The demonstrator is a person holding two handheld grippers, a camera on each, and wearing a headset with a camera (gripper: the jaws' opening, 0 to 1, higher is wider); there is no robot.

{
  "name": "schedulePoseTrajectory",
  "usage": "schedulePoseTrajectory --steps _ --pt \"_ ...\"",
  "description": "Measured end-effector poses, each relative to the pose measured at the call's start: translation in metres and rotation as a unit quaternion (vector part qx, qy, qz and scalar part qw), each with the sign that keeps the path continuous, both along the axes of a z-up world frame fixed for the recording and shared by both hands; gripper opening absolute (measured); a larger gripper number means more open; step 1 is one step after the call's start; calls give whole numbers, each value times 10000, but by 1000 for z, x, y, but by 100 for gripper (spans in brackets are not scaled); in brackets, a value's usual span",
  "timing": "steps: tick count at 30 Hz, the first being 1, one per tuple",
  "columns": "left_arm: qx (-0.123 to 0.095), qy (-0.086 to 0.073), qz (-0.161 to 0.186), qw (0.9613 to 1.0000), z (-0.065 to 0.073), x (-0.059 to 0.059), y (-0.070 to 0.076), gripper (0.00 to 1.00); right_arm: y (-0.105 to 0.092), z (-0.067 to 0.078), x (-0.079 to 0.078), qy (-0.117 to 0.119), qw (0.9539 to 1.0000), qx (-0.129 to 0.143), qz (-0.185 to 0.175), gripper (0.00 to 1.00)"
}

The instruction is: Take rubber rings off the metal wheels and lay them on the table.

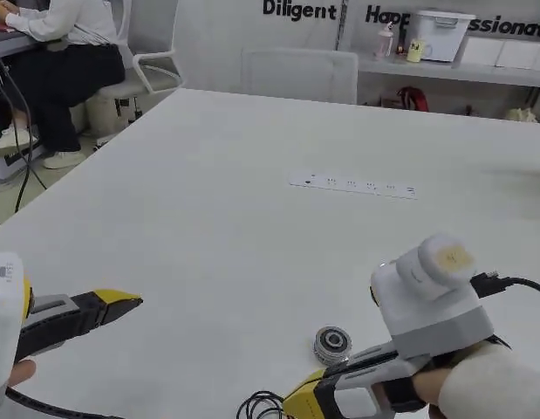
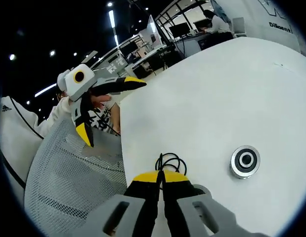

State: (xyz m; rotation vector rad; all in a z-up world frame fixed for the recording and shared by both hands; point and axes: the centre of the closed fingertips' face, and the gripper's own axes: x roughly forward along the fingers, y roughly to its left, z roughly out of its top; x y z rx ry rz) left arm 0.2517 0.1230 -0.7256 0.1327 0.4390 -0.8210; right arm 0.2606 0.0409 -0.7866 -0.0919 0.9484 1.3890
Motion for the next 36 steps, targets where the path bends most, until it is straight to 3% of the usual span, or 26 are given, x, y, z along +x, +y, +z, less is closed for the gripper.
schedulePoseTrajectory --steps 10,18,36 --pt "57 32 -73 10000 -4 -1 -2 100 -3 -7 3 -190 9997 -149 51 0" --pt "98 58 -76 9999 -6 -2 -2 100 -6 1 10 -290 9995 -109 -64 5" --pt "146 58 -145 9998 -6 -9 -4 99 -20 42 30 -810 9955 139 -471 15"
